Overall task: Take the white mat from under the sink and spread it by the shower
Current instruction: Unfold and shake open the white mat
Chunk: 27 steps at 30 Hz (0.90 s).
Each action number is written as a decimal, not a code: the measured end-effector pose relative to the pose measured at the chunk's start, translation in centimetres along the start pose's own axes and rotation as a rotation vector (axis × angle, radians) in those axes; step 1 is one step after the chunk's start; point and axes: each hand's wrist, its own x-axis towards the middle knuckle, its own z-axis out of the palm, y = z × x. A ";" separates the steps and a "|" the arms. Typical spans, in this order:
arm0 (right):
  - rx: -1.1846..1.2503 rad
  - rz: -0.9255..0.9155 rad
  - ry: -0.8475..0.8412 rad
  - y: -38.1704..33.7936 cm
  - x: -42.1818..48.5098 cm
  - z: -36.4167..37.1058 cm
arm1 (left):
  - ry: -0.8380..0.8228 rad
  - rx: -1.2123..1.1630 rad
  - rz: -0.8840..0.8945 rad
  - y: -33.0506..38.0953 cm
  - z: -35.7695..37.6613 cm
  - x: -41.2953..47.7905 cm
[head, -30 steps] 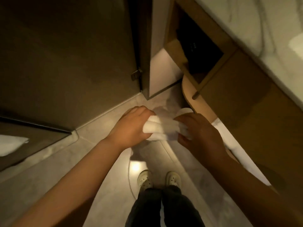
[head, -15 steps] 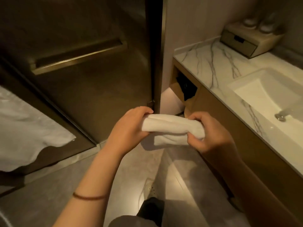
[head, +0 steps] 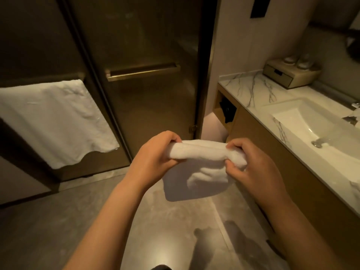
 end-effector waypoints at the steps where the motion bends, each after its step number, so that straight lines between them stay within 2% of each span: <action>1: -0.004 -0.016 0.008 -1.1 -0.9 -0.2 | 0.010 0.004 0.005 0.5 -0.9 -1.1; 8: -0.007 -0.075 0.090 -9.5 -9.5 0.3 | 0.025 -0.014 0.079 2.2 -6.1 -11.0; 15: -0.026 -0.025 -0.005 -16.8 -18.9 2.2 | -0.061 -0.119 0.036 2.1 -10.3 -22.7; 18: 0.086 0.014 -0.037 -19.7 -22.6 1.9 | -0.038 -0.197 0.005 3.3 -12.0 -27.2; 23: 0.006 -0.002 0.004 -23.2 -28.1 -0.1 | 0.037 -0.223 0.008 6.7 -13.2 -33.1; 27: 0.058 -0.009 -0.008 -23.8 -32.3 -1.3 | 0.124 -0.239 -0.017 9.8 -13.0 -37.0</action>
